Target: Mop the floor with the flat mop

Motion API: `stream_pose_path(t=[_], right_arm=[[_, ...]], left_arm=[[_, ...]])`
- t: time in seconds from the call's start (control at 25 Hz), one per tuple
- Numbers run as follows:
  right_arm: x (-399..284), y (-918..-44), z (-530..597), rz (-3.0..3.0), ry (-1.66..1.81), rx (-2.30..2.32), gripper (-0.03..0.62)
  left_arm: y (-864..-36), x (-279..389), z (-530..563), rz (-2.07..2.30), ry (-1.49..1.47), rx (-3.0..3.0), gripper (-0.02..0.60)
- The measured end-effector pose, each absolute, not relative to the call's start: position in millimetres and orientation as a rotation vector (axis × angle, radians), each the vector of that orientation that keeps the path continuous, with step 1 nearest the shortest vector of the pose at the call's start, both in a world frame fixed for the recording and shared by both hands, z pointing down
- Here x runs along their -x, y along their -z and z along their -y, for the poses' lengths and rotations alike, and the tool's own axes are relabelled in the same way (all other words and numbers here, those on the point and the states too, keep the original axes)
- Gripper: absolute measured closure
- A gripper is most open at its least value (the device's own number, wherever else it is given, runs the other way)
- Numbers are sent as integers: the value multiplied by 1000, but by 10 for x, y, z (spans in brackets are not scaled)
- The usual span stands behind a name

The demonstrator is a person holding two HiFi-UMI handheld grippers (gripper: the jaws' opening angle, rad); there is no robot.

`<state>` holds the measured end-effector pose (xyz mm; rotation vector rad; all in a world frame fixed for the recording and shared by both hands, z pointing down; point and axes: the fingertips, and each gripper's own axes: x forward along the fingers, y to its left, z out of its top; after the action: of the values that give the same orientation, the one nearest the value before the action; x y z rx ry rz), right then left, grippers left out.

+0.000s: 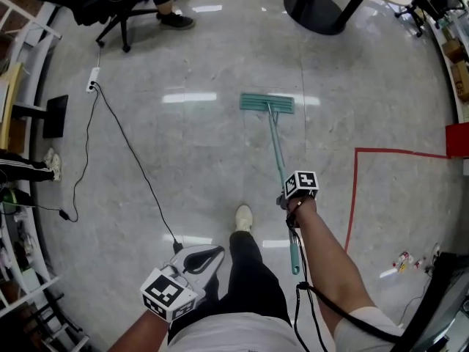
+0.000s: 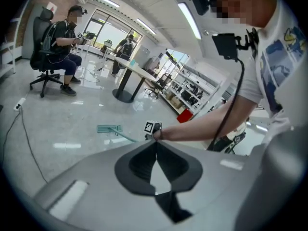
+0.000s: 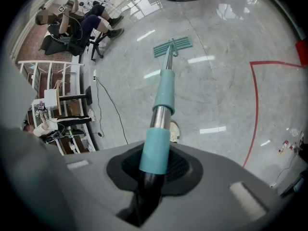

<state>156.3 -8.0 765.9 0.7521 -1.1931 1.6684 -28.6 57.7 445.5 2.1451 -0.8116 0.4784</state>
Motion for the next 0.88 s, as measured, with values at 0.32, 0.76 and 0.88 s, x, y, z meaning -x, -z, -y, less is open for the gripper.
stream_pose_path(t=[0.32,0.76,0.88], right_arm=[[-1619,-7705,705,1214,-1642,-754,536],[-1691,-7723,1214,1225,-1630,-767,536],[-1683,-7702,1175,1231,-1638,-780,537]], left_arm=[[-4465,324,-453,864,-470,-2100,577],[-4508,327,-445,836,-491,-2098,577],[-4518,346,-486,824,-496,-2108,577]])
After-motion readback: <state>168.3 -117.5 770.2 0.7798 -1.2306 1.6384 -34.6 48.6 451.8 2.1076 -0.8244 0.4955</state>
